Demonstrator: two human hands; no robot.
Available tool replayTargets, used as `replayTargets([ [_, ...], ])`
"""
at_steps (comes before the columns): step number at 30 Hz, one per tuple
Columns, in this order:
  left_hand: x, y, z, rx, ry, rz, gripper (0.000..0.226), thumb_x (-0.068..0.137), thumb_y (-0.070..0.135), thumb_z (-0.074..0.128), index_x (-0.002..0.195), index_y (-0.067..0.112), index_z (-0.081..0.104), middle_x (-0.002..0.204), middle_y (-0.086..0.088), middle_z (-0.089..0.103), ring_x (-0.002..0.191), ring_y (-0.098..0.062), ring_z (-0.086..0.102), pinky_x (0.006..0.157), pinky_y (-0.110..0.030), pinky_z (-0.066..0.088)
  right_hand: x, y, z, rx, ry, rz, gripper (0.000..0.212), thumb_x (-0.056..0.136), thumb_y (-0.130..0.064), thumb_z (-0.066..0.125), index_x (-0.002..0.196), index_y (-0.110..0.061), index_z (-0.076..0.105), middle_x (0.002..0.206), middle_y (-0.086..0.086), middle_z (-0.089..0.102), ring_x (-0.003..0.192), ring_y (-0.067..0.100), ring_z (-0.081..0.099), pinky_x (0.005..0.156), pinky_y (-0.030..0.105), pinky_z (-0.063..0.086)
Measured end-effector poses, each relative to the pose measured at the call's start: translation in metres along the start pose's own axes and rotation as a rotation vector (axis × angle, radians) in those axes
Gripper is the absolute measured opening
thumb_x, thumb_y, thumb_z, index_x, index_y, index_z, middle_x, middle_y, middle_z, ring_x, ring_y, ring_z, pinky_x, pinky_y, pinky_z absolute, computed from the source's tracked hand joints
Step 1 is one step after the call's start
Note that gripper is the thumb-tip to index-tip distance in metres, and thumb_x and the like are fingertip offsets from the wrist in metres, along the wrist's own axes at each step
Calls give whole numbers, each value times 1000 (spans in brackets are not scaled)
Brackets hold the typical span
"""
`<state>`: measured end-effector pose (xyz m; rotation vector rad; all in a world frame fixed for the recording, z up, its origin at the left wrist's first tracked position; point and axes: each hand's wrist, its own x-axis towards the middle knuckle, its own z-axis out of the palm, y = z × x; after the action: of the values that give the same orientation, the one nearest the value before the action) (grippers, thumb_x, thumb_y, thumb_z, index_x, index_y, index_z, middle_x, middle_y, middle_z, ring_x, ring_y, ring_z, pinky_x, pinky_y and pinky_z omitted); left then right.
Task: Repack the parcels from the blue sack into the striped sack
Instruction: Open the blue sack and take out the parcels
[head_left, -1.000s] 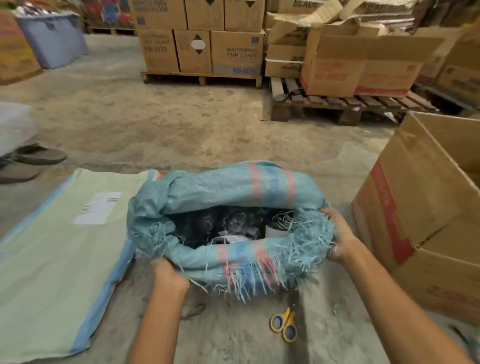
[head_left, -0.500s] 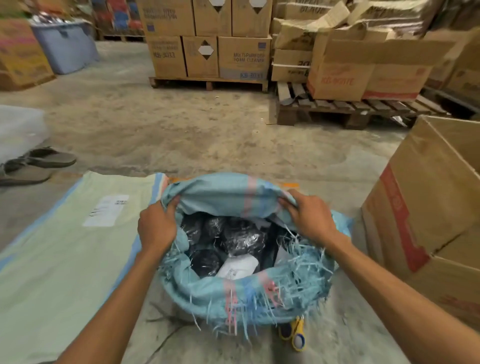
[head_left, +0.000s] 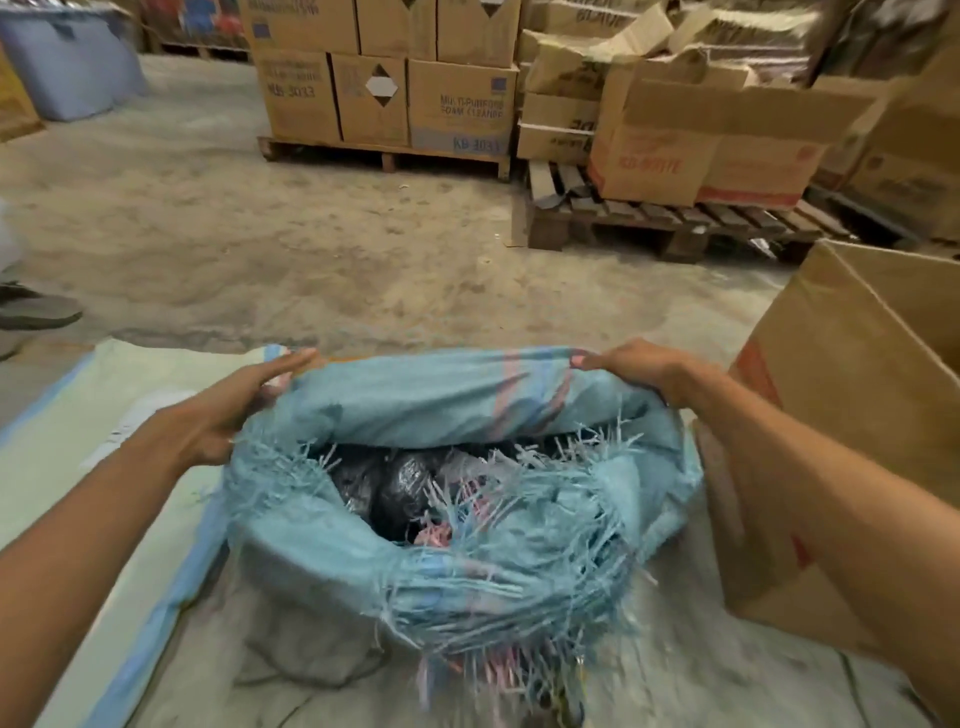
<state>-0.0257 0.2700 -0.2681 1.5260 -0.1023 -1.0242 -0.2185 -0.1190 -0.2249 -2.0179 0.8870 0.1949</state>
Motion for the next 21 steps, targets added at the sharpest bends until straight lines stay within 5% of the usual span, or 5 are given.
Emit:
replayTargets([
  [5,-36,-23,27,525,419,312,129,23,62,94,133,30,33,119,-9,59,105,-25,64,80,-41,56,-54,22,44,-137,774,-131,74,78,-71,55,133,-22,46,134,16,53,124,38,49,101,51,42],
  [9,-57,-84,73,597,995,57,136,50,55,91,150,11,11,153,-25,22,142,-39,24,110,-62,27,-111,41,90,-115,565,174,129,63,-85,64,156,-21,2,159,24,12,145,43,17,109,72,20],
  [13,-72,-143,74,512,762,-142,100,71,78,60,131,-2,52,119,-28,64,102,-44,65,87,-55,55,-123,71,107,-270,514,330,122,72,-73,69,156,-21,-3,151,26,19,132,46,33,98,54,44],
  [18,-84,-128,65,-48,684,-35,29,90,16,61,110,-4,59,110,-21,62,96,-31,60,83,-46,55,-111,92,92,127,412,332,111,60,-59,79,142,-3,30,115,10,60,104,37,65,85,45,58],
  [21,-91,-149,68,-318,500,28,30,92,5,60,120,-6,58,103,-18,66,96,-30,60,86,-42,54,-95,111,94,722,425,309,41,67,-11,71,105,1,62,99,18,66,81,31,66,65,35,55],
])
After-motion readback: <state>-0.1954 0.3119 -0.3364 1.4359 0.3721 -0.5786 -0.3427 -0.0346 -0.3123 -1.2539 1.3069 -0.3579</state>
